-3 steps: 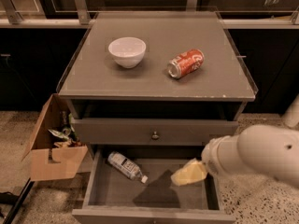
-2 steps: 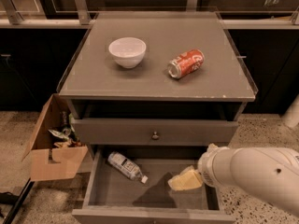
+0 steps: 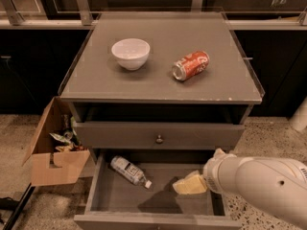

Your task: Pick blue plastic bottle from middle drawer and place on counter

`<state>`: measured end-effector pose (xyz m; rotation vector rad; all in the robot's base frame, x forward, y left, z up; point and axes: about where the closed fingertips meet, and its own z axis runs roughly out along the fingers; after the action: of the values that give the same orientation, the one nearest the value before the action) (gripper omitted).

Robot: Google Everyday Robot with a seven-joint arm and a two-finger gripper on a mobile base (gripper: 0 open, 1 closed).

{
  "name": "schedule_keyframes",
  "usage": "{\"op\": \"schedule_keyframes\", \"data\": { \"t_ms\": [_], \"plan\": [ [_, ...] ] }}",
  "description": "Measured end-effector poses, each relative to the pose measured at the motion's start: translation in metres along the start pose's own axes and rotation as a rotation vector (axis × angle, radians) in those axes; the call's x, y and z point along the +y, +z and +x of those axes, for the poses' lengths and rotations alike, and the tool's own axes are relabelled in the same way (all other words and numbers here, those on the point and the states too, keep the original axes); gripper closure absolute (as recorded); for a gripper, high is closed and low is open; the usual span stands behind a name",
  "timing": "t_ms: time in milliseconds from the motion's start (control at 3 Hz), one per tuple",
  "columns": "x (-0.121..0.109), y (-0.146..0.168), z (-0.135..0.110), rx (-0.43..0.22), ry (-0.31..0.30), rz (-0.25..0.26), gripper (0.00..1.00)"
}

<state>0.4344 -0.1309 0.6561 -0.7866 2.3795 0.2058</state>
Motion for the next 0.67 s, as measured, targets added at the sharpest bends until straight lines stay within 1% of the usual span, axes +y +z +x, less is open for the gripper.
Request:
{"op": "schedule_keyframes", "data": {
  "t_ms": [333,667],
  "plan": [
    [0.01,0.026,0.022,0.019,0.038,-0.02,0.0],
    [0.026,0.053,0.031,0.018,0.042,-0.054,0.0]
  ]
}}
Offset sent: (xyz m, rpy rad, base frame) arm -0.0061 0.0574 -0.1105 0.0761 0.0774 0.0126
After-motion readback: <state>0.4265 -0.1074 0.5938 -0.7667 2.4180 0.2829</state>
